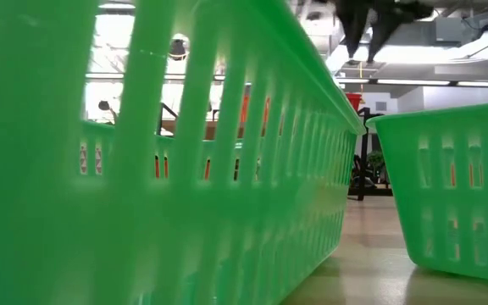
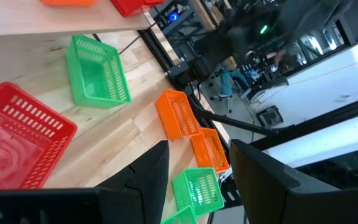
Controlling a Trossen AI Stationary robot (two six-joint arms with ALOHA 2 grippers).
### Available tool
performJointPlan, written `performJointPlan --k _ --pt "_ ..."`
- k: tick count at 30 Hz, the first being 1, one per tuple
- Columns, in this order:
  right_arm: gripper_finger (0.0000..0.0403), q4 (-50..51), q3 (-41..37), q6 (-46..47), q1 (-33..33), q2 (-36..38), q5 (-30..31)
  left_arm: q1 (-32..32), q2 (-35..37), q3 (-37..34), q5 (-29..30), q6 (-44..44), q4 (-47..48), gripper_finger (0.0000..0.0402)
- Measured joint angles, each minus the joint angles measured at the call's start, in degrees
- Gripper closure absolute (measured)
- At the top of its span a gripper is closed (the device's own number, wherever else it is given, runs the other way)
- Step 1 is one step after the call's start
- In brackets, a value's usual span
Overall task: Stack baskets on shelf by color
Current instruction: Put the top center green bin on the shelf
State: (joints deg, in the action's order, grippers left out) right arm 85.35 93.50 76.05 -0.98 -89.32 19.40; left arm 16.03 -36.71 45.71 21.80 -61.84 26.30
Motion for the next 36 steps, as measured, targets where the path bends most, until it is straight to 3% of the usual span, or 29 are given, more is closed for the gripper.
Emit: performJointPlan --k 5,15,28,36 --pt "0.0217 -12.5 -12.6 12.4 -2.4 0.0 0.3 0.0 0.0 0.0 0.5 0.2 0.0 0.0244" --pt "0.0217 -37.4 -28.9 18.8 4.1 0.0 -0.1 0.0 0.0 0.0 1.0 0.5 0.0 0.0244" --pt "0.0224 -47.7 -36.9 20.1 5.6 0.0 -1.2 0.0 0.0 0.0 -0.4 0.7 0.4 0.0244" --pt "0.0225 -51.4 -37.4 18.9 6.5 -3.1 -0.6 0.0 0.0 0.0 -0.5 0.8 0.5 0.0244"
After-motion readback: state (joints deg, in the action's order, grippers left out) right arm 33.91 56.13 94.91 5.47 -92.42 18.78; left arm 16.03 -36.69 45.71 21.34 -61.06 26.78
